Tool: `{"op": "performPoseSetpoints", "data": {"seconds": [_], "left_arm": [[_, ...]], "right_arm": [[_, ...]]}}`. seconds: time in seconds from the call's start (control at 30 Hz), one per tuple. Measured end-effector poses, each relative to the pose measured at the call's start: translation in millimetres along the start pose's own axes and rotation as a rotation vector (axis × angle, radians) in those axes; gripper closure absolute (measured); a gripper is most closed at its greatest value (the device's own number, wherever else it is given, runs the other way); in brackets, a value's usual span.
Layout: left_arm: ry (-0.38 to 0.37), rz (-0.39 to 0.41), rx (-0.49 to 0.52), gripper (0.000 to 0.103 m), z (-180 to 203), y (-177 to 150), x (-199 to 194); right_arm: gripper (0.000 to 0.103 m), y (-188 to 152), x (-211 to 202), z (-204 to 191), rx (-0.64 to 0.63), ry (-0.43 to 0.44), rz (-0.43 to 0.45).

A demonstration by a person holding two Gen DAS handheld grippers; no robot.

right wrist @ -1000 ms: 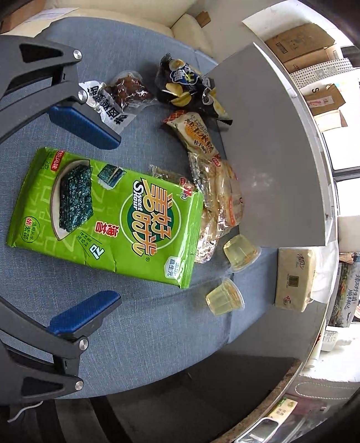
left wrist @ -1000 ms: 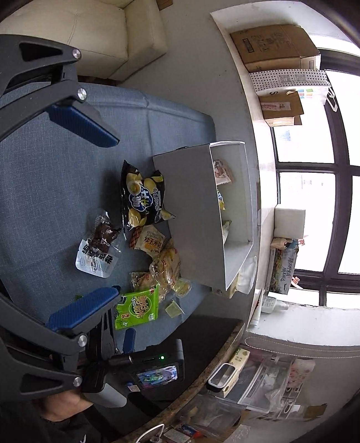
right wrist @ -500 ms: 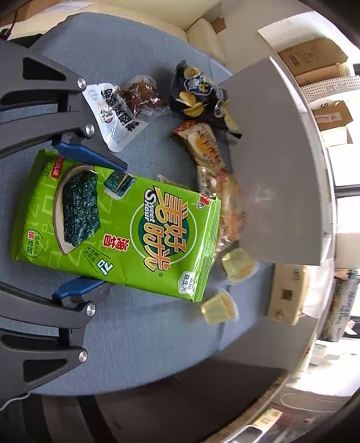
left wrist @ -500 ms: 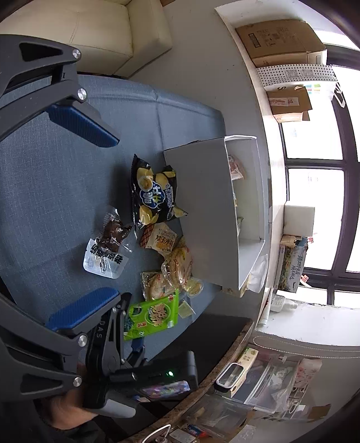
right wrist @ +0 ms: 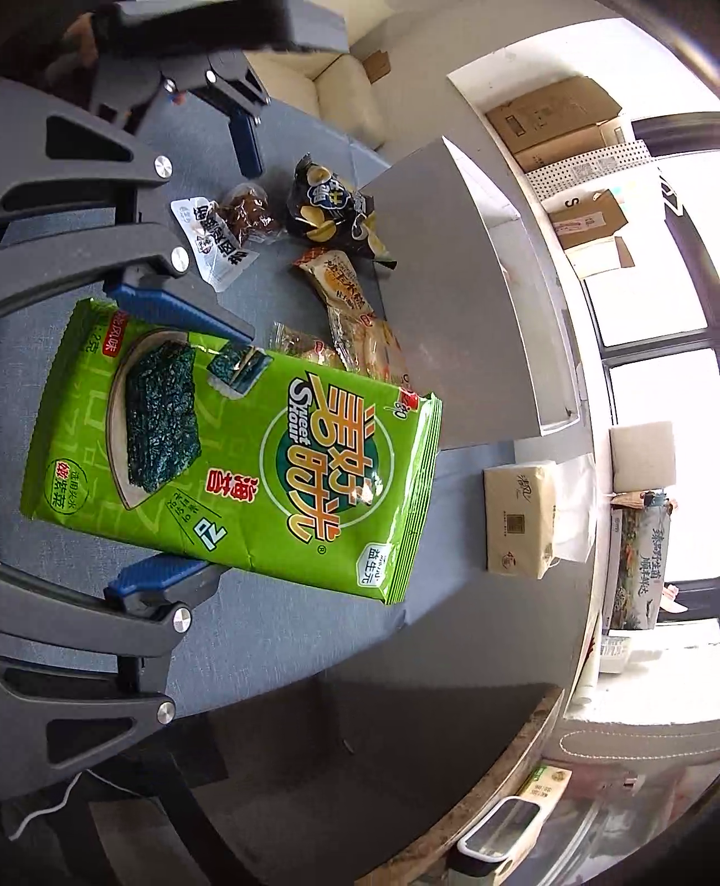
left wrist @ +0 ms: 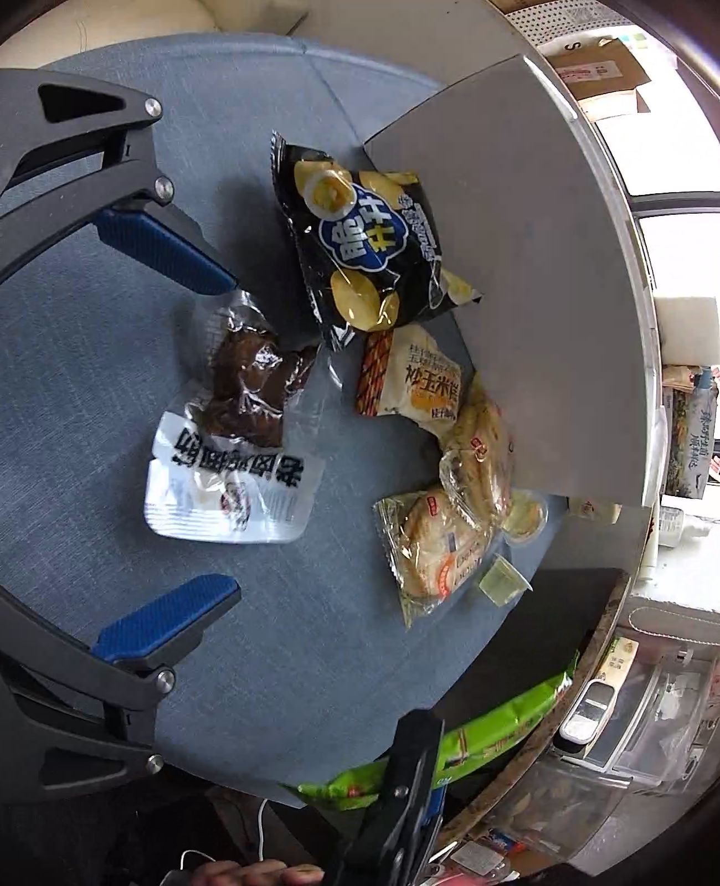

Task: Organize snacks
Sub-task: 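Grasp the brown meat packet with the left tool while the right tool holds the seaweed packet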

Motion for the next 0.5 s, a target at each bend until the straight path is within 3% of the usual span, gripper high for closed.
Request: {"op": "performPoseSetpoints", "data": {"seconds": [0.23,0.5], "left_arm": [[-0.021,0.006,0.033,0.002,-6.2,3.4,9.6],[-0.012,0.052,0.05,0.02,-5.8,-3.3,-10.3]], "right_arm": [[0.031,-3.1,4.8,0.3,-0.007,0.016,-0.013],[0.03,-4.3,3.9,-1.2,-0.009,0.019,-0.011]]}}
Point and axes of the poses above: each gripper's, at about its wrist camera, not at the fingertips, and x roughly the way its jaws point, z to its right, y to its top, the point moved 1 cm from there along x, roughly the way its jaws point, and after that the axes turned 15 degrees about x, right-handed, at the moved point
